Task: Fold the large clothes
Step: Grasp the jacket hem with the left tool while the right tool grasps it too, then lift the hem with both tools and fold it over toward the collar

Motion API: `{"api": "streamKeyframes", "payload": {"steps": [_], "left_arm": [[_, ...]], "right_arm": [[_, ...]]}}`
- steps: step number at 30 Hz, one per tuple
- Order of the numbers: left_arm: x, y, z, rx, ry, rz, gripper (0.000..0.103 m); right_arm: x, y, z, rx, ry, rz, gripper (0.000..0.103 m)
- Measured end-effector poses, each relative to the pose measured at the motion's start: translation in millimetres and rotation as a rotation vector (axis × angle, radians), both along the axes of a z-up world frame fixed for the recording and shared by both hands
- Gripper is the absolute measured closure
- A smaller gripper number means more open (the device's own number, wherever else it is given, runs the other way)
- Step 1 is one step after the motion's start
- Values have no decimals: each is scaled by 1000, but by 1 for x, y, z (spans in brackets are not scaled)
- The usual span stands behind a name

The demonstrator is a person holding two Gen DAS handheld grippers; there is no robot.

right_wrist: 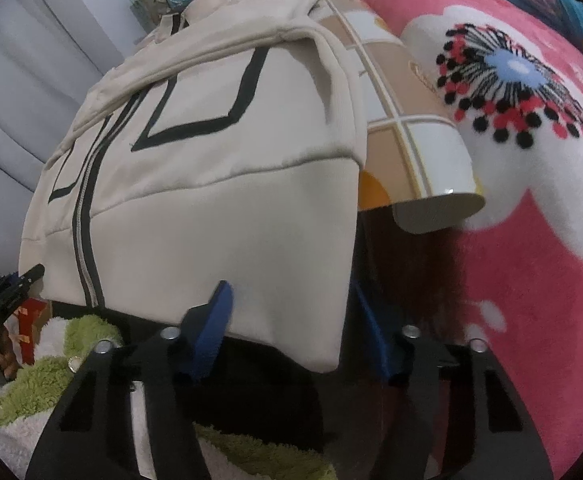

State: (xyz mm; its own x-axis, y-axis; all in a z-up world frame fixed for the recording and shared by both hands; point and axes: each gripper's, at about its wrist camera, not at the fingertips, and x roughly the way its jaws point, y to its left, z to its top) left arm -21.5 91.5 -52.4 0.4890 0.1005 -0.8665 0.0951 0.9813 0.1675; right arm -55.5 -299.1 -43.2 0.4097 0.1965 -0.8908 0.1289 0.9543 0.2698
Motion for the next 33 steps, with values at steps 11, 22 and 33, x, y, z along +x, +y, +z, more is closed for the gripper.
{"api": "streamKeyframes", "payload": {"steps": [11,22,33], "left_arm": [[-1,-4,0,43,10,-6,75],[-1,-6,-1,56,9,-9,75],[-13,-4,30,-16,-63,-39,97]], "right_arm": [[0,6,0,-27,31,32,71],[-2,12,3,-72,46,62,83],[-11,13,40,-45,-43,95,97]]}}
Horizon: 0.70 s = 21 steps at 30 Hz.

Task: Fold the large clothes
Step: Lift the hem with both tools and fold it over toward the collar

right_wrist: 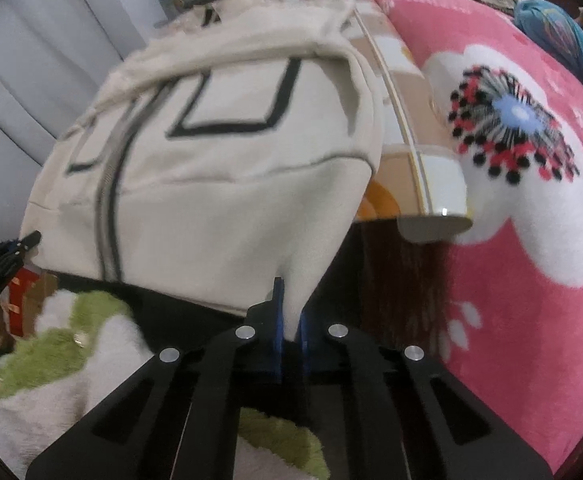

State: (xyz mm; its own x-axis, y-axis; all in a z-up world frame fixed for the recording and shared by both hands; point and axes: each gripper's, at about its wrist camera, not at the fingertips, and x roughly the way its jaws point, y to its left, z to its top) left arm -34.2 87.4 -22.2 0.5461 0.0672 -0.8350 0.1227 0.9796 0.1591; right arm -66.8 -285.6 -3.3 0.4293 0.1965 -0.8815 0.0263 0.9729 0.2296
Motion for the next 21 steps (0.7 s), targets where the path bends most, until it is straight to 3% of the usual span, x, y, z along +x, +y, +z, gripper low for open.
{"api": "streamKeyframes", "payload": {"steps": [7,15,21], "left_arm": [[9,25,47,-306,-94,-24,98],[68,62,52,-618,-71,47,98],[128,76,36,-700,-51,126,98]], "right_arm": [[15,-17,39,159,-133,-12,97],[72,-40,40,345,-197,-96,97],[137,-56,38,418,-223,-166,97]]}}
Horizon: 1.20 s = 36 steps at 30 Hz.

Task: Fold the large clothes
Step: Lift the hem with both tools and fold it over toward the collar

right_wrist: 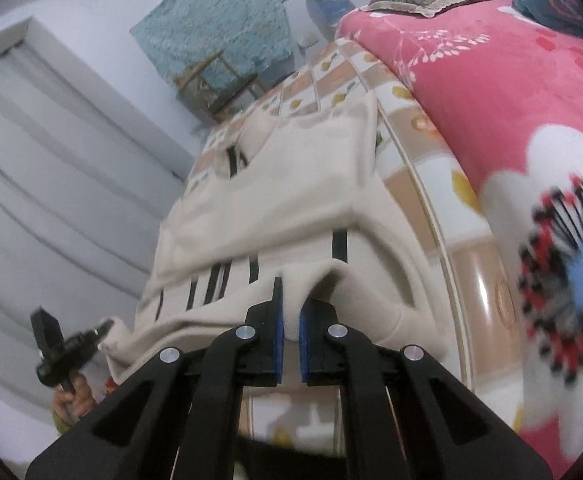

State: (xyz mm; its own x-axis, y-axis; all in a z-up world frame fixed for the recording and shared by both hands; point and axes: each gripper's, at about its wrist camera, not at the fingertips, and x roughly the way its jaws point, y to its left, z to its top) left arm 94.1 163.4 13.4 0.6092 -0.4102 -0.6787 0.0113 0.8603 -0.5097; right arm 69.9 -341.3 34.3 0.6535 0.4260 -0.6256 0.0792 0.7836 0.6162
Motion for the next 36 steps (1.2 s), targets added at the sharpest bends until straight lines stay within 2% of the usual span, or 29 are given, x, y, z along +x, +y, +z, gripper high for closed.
{"api": "streamKeyframes", "payload": {"steps": [2,4,5,6,8,10,12,14,16,17,18,22,24,25,26,27,28,32,36], "left_arm": [[20,3,-10,-10,17,19,96],[35,7,-21,-24,30,39,91],[42,8,-26,-26,36,48,87],[43,10,-28,-21,33,63,79],[38,16,-25,-4,-8,106,70],[29,25,-19,-6,-57,118,68],[21,30,-18,18,-59,111,67],[18,26,-22,72,-38,86,64],[16,15,-30,158,4,47,60],[16,11,-34,189,23,39,59],[17,3,-39,256,42,33,59],[20,-20,-42,456,32,28,58],[20,-29,-42,527,8,26,62],[20,-31,-42,541,0,22,66],[21,-34,-42,552,-11,16,76],[21,-37,-41,581,-23,20,86],[21,-41,-40,612,-33,15,90],[-5,-44,-16,680,-73,-2,94],[-35,-27,-2,612,-25,-26,94]], "right_arm": [[20,-8,-7,42,1,-18,96],[38,-15,-19,67,25,-55,89],[44,-19,-24,61,34,-71,78],[47,-23,-28,28,42,-106,67],[43,-28,-29,-13,39,-133,61],[33,-32,-28,-56,24,-141,58],[19,-34,-24,-162,24,-148,54],[14,-34,-26,-245,43,-132,51],[9,-29,-30,-309,66,-94,50],[9,-26,-34,-329,73,-76,50],[10,-23,-38,-346,81,-60,50],[15,-11,-38,-416,67,-15,50],[19,-4,-39,-434,66,4,50],[22,1,-42,-456,66,19,54],[25,4,-44,-468,68,33,72],[28,8,-46,-480,75,42,79],[29,11,-45,-477,69,52,84],[14,9,-21,-437,25,60,88],[-11,1,-7,-353,33,75,88]]}}
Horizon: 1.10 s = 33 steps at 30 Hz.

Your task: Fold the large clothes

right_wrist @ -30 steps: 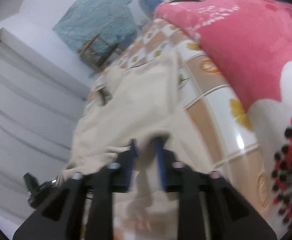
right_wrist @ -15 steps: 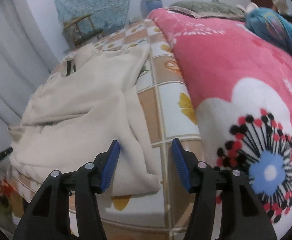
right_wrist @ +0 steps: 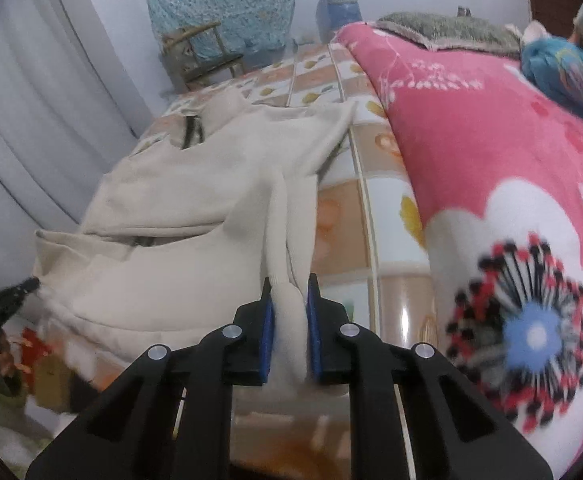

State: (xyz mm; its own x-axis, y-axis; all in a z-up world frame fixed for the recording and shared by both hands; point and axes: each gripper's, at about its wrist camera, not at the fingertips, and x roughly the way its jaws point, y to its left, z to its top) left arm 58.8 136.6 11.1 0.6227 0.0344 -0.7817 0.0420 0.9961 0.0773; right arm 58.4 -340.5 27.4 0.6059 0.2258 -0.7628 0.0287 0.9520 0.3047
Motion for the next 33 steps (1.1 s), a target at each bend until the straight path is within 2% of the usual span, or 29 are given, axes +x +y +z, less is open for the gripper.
{"api": "streamKeyframes", "payload": {"steps": [2,6,10,12,14,16,17,19,21,24,25,26,27,29,33], "left_arm": [[-5,11,-7,-15,7,9,94],[-2,22,-16,-93,-75,6,94],[14,16,-17,-74,-92,2,94],[20,16,-18,-71,-87,14,93],[23,17,-15,-78,-104,31,92],[23,20,-9,-115,-126,33,82],[22,20,-6,-140,-131,28,73],[31,15,-7,-184,-108,-8,64],[45,6,-13,-167,-69,-23,60],[65,-14,-27,-68,-47,-28,60],[68,-17,-30,-49,-44,-31,63],[71,-21,-33,-33,-43,-41,77],[73,-26,-34,-11,-43,-57,91],[69,-32,-28,10,-58,-87,98],[47,-22,11,-89,-197,-101,98]], "right_arm": [[-6,-2,-12,0,37,-4,86],[-4,-5,-26,7,54,-27,81],[-1,-4,-21,-12,38,-34,80],[-3,-5,-19,-43,40,-54,69],[-9,-6,-13,-60,17,-80,65],[-12,-8,-6,-51,-11,-84,60],[-12,-7,-2,-57,-24,-79,55],[-5,-3,2,-79,-40,-61,51],[7,3,1,-104,-35,-43,51],[31,16,-8,-179,-20,-19,51],[37,20,-12,-206,-12,-23,53],[40,22,-16,-229,-3,-26,79],[43,22,-18,-230,8,-23,97],[41,20,-18,-193,-8,-40,97],[19,22,8,-190,-131,-76,98]]}}
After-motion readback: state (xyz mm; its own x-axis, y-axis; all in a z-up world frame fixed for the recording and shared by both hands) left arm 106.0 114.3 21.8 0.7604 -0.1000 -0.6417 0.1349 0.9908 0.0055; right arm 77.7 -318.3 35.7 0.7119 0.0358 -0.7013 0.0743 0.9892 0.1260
